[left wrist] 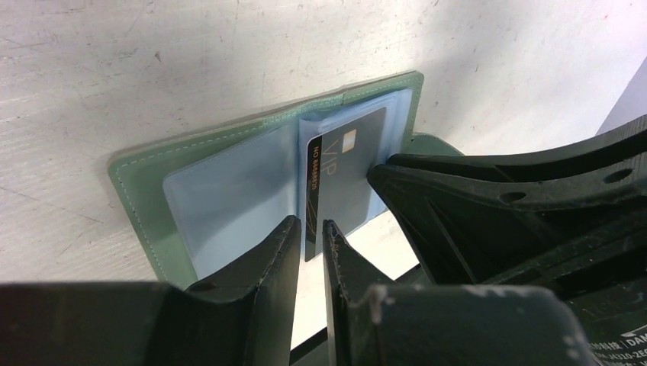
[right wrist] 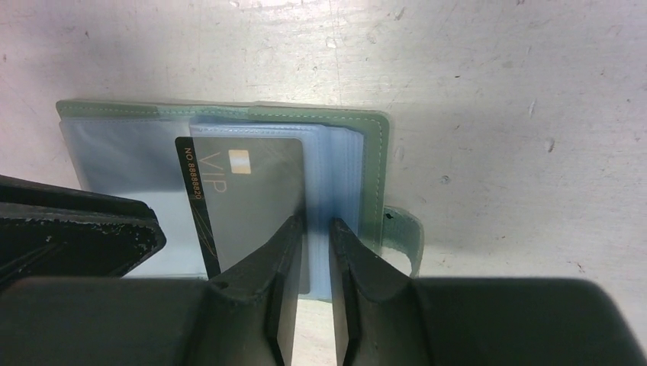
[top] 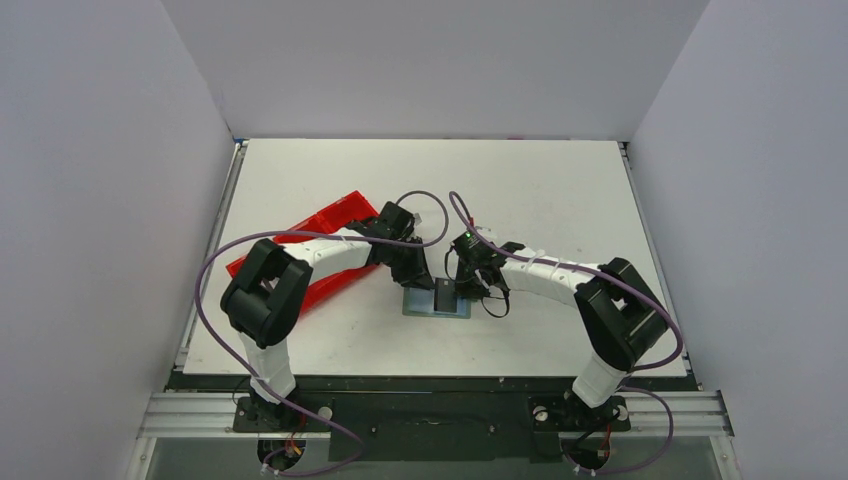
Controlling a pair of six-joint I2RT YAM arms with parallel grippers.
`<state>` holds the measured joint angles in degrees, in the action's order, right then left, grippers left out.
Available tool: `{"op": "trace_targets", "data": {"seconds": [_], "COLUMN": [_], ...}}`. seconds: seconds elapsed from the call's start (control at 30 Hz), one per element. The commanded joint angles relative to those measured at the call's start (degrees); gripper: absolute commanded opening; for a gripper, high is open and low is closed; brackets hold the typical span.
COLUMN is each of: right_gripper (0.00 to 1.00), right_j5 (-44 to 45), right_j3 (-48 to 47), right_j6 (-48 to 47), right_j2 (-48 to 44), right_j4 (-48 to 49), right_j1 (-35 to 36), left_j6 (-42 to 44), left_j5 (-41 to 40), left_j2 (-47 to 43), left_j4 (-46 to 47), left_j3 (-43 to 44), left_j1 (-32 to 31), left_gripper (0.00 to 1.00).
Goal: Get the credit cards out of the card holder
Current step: Remove the credit card from the card holder.
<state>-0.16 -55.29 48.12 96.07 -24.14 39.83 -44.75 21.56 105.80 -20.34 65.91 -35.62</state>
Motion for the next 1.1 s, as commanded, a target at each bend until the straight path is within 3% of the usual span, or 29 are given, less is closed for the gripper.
{"op": "trace_targets", "data": {"seconds": [0.0,0.4,1.07], "right_gripper": [0.15,0.04,0.0], "right_j5": [2.95,2.95,2.8], "right_j3": [0.67,1.37,0.28], "right_j6": [-0.57,-0.89,-1.27], "right_j2": [1.36,2.44,3.88], "right_j4": [0.41,-0.03,-0.4], "right_j1": [-0.05,-0.06,0.73], "left_j6": [0.32,0.55,-1.81], "left_j5": [1.97,2.81,6.49], "left_j2": [0.52,3.48,4.24], "left_j4": [3.0,4.39,10.07], "left_j3": [0.15,0.12,-2.33], "left_j1": [0.37,0.3,0.28], "left_gripper": [0.15,0.15,0.15]}}
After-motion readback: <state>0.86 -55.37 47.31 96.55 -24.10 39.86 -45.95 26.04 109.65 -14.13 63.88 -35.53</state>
